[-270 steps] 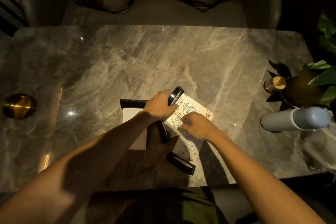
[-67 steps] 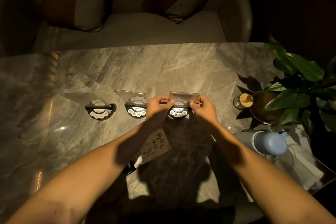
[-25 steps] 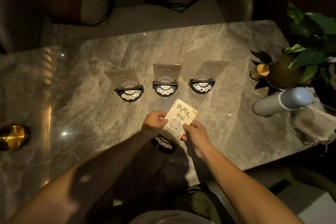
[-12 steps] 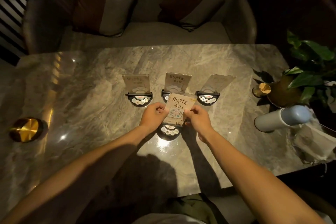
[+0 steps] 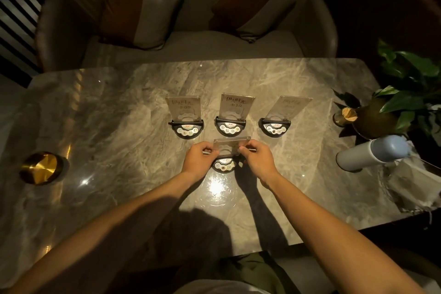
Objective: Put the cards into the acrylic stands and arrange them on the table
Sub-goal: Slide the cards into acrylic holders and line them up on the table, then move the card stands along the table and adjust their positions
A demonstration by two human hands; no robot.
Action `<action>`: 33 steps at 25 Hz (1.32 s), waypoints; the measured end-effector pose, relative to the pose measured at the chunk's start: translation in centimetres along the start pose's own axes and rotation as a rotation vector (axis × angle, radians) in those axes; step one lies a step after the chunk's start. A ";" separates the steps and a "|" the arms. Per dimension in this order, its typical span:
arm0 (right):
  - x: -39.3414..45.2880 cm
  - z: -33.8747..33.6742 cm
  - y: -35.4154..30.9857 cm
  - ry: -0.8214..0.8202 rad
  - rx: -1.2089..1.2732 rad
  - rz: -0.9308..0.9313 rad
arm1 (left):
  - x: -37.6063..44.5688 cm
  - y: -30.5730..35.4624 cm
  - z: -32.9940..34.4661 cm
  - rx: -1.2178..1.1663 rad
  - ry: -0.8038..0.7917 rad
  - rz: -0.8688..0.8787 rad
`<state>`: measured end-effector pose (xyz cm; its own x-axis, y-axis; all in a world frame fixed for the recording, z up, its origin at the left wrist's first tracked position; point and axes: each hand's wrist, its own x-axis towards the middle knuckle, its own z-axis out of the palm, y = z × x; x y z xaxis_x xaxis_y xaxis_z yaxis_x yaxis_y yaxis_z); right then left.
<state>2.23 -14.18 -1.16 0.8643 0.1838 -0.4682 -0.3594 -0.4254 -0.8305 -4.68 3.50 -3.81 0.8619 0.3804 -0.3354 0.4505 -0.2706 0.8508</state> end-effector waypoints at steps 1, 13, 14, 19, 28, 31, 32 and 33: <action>0.0 0.0 0.1 -0.004 -0.003 0.003 | -0.1 0.1 0.0 0.005 -0.007 0.001; 0.0 -4.5 -4.0 -0.041 -0.290 -0.095 | 1.9 9.0 -5.3 -0.012 -0.085 0.165; 0.5 -5.3 -4.7 -0.015 -0.329 -0.134 | 2.2 10.3 -5.2 0.011 -0.049 0.214; 2.9 -10.2 -8.2 0.094 -0.616 -0.432 | 4.8 15.4 -2.8 0.430 0.008 0.448; 10.8 -16.8 -10.1 -0.124 -1.175 -0.422 | 9.9 16.9 2.3 0.913 -0.130 0.199; 12.7 -17.2 -8.9 -0.257 -1.225 -0.461 | 10.0 16.5 2.9 0.992 -0.099 0.191; 13.2 -17.5 -8.5 -0.289 -1.230 -0.500 | 9.8 16.6 3.2 0.990 -0.057 0.204; 13.6 -17.6 -8.2 -0.305 -1.213 -0.542 | 9.6 16.7 3.4 0.976 -0.014 0.214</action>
<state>23.12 -23.75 4.63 0.6287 0.6948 -0.3493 0.6663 -0.7129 -0.2189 11.89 -0.40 5.85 0.9472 0.2299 -0.2234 0.2738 -0.9427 0.1907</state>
